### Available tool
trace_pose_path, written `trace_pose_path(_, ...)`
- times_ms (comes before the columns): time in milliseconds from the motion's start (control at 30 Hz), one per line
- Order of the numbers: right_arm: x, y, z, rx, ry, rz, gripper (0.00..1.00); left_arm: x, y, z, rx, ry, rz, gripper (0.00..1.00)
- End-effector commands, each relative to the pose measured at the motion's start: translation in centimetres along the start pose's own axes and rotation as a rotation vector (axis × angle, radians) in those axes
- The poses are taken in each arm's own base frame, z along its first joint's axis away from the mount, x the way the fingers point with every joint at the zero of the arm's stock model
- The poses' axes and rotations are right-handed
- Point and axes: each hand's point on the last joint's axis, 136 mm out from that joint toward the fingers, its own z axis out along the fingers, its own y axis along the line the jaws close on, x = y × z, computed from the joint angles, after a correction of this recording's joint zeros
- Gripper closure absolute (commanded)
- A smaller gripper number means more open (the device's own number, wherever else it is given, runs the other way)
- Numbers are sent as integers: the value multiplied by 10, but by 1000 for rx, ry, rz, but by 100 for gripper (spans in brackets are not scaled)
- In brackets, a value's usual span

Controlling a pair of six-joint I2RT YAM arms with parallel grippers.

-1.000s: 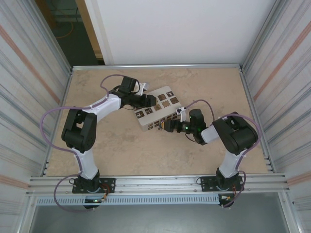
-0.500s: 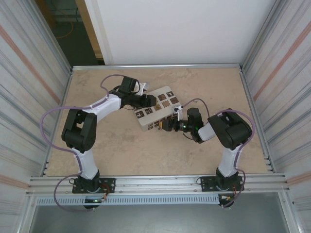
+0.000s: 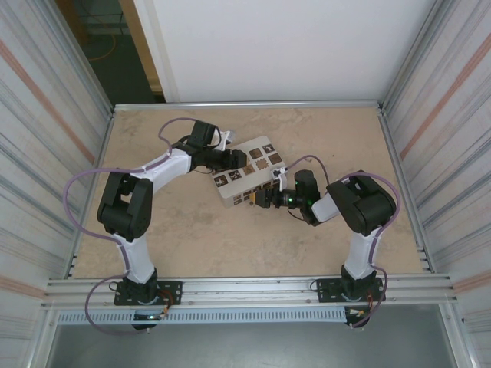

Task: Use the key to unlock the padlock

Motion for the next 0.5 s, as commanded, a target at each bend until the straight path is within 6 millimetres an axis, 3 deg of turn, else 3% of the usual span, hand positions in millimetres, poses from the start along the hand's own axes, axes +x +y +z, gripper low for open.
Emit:
trace_pose_path(0,-17,15,5,-61,-38,-64,31,37,6,12,-25,104,-55,43)
trace_pose_path(467,-13,24,-2,-93,-38,-97,47,38,4,10,-26,101,-54,43)
